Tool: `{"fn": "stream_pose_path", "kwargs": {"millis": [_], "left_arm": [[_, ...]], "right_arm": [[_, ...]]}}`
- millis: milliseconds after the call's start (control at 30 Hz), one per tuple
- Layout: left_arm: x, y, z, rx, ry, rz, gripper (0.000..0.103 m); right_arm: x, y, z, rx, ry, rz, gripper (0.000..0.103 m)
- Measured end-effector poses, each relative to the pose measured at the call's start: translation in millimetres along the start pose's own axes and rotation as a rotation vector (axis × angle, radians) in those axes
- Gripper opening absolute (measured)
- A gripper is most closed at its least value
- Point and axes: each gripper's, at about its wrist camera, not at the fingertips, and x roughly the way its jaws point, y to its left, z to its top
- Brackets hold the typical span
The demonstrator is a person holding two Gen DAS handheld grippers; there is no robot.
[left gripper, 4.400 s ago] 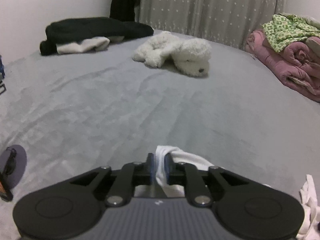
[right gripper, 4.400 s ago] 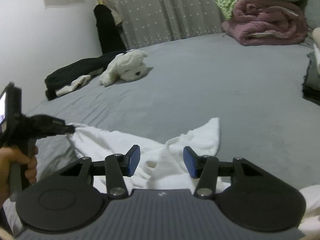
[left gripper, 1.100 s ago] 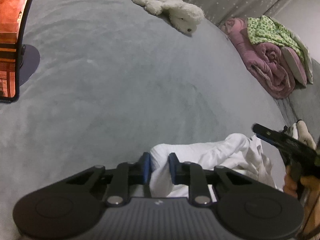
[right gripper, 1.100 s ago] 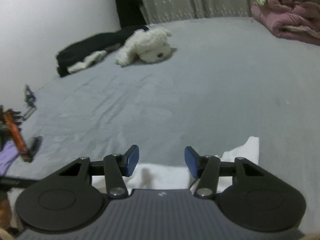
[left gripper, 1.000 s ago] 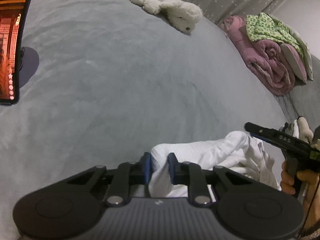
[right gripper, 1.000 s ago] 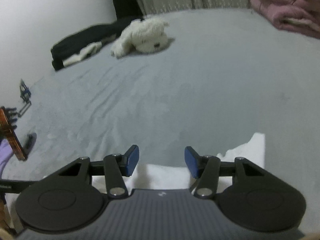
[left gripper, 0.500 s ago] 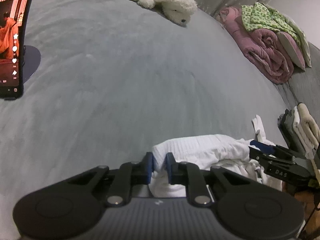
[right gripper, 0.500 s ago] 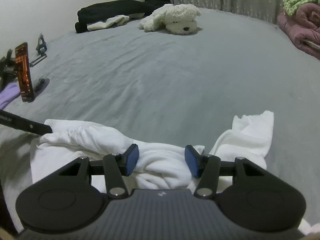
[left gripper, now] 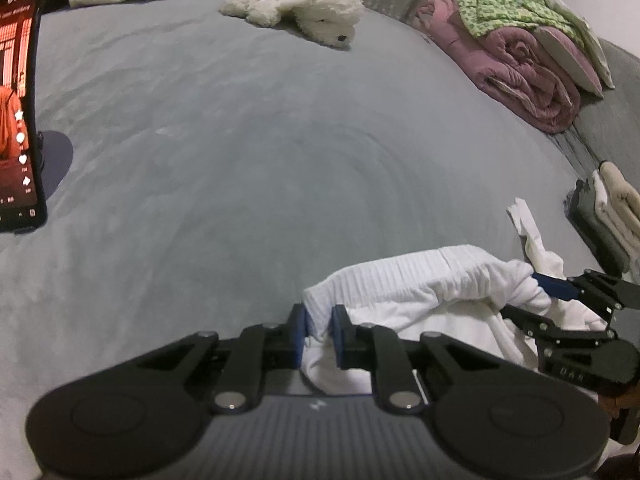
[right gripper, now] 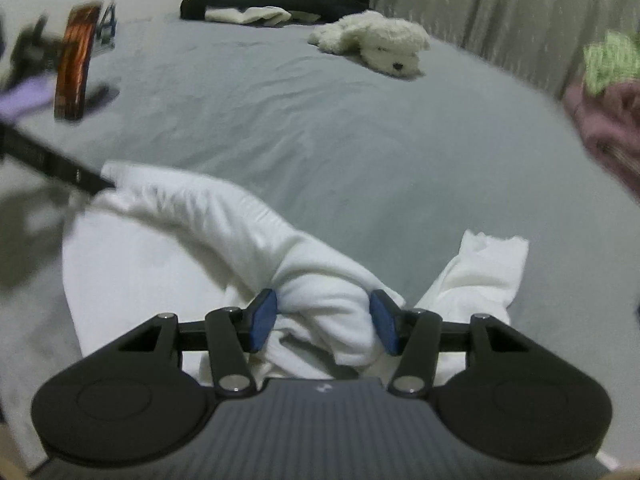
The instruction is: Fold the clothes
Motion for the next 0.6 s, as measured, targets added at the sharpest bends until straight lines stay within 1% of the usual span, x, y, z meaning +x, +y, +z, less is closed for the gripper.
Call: {"fn": "stream_pose_path", "kwargs": {"millis": [67, 133, 233, 300, 367, 400, 467, 533, 600], "left_arm": [[-1, 0, -1, 0.011, -0.003, 0.005, 0.014], [-2, 1, -2, 0.014, -0.005, 0.005, 0.014], [-3, 2, -3, 0.011, -0.005, 0.002, 0.014], [-2, 1, -2, 0.007, -0.003, 0.003, 0.014], [-1, -1, -1, 0.009, -0.001, 0.008, 0.014], [-1, -3, -1, 0.012, -0.001, 0.012, 0.014], [0, -4, 0, 0.013, -0.001, 0.016, 0.014], [0, -4, 0, 0.009, -0.001, 0.015, 0.014], [0, -4, -1, 0.004, -0.003, 0.012, 0.015]], "right_arm": [[-4, 8, -7, -0.021, -0.026, -0.036, 0.056], [-9, 14, -15, -0.010, -0.057, -0.050, 0.056], [-18, 20, -25, -0.008, -0.090, -0.044, 0.057], [-22, 22, -28, -0.017, -0.090, -0.015, 0.055], [-23, 22, -29, -0.028, -0.087, -0.001, 0.047], [-24, 22, -29, -0.033, -0.088, 0.001, 0.046], [-24, 18, -29, 0.004, -0.091, 0.027, 0.044], [-23, 12, -29, 0.063, -0.088, 0.084, 0.044], [-24, 9, -29, 0.095, -0.076, 0.151, 0.045]]}}
